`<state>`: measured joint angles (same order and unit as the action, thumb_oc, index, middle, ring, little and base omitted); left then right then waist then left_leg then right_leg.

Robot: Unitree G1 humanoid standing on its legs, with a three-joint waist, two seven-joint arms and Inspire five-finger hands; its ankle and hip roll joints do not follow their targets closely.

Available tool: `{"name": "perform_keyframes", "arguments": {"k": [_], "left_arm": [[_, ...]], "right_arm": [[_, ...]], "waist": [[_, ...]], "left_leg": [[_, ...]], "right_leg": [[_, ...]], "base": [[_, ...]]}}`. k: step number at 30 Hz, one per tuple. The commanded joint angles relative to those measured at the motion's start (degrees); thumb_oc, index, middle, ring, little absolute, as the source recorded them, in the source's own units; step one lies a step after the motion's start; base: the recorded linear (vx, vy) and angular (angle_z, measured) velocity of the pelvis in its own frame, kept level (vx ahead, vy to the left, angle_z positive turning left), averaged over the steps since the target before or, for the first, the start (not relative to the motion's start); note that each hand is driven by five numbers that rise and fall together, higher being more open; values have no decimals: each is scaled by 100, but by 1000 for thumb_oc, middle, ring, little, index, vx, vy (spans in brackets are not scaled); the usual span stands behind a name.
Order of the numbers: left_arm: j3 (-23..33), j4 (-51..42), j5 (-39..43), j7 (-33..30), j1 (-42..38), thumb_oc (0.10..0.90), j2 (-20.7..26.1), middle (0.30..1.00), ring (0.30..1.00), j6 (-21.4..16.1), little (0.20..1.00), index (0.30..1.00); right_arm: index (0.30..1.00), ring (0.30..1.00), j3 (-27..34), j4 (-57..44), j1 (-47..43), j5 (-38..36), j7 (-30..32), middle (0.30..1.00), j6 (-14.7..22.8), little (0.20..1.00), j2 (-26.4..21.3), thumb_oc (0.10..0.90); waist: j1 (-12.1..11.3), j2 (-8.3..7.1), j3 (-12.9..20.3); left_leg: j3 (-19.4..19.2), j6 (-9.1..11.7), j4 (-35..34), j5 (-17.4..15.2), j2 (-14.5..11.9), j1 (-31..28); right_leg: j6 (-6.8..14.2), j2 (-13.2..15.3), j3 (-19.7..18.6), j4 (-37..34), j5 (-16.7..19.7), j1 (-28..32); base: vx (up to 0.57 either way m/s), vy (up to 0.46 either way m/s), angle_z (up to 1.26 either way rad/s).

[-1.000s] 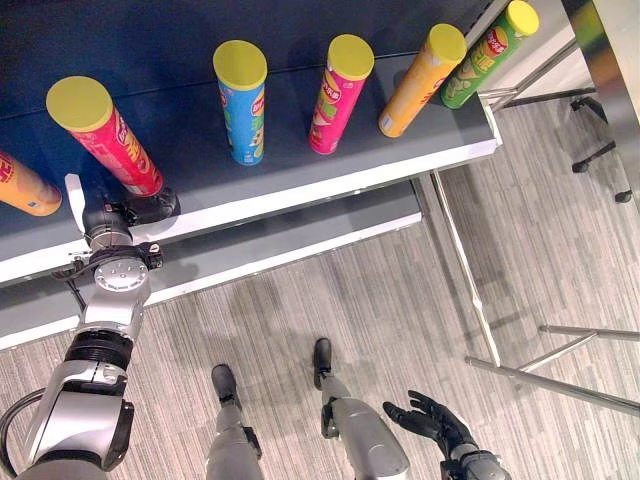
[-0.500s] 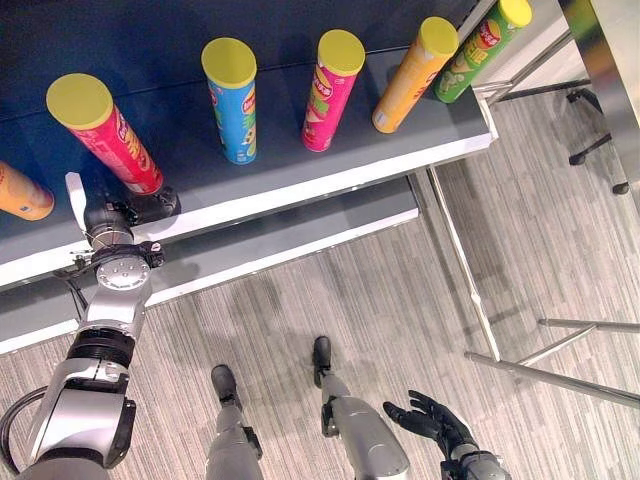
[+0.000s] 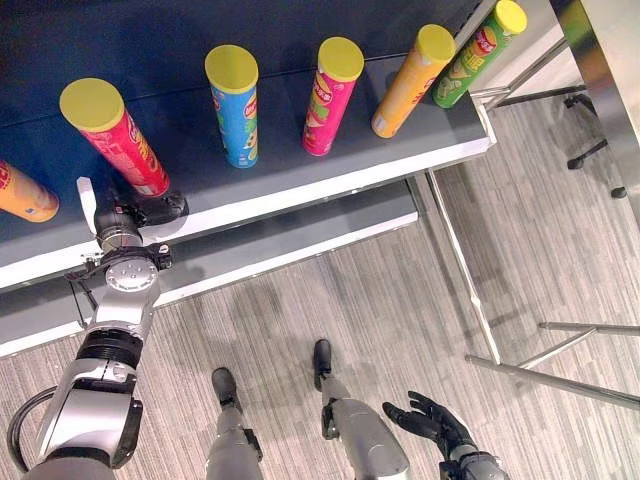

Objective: Put the goods on the table back onto the shelves and tidy them up.

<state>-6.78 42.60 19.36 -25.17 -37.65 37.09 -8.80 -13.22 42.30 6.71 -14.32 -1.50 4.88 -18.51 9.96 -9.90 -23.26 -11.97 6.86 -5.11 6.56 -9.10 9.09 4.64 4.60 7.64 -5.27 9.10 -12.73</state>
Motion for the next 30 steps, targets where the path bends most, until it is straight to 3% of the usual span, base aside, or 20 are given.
{"name": "perform_keyframes", "arguments": {"k": [1,21,26,30], "left_arm": [[-12,-203,-11,45,-171,800,-8,900,900,-502,900,900],[1084,-2441,-692,-446,1415,800,-286,900,900,-676,900,900],[1301,-3250,-501,221,2346,800,-369,900,900,-740,900,900],[1443,-3996,-534,1040,3538,800,-454,900,900,-660,900,900]], "right_arm": [[900,900,10,3,485,-24,131,900,47,900,-101,800],[900,900,294,666,349,497,154,900,-145,900,-35,800],[900,900,387,-545,457,996,79,900,-53,900,-599,800],[900,900,608,-1875,395,1502,-71,900,114,900,-1199,800]], "waist": [[-39,-39,350],[-428,144,966],[-467,225,1069],[-544,339,1083]], "left_leg": [[405,314,11,-290,-339,127],[507,275,11,-473,-226,-320],[527,245,11,-500,-182,-422],[550,234,11,-499,-159,-474]], "right_leg": [[910,722,-22,73,-425,81],[901,800,222,27,-572,723],[899,835,250,34,-594,856],[888,861,293,37,-609,950]], "base": [[0,0,0],[6,14,6],[22,38,3],[4,41,7]]}}
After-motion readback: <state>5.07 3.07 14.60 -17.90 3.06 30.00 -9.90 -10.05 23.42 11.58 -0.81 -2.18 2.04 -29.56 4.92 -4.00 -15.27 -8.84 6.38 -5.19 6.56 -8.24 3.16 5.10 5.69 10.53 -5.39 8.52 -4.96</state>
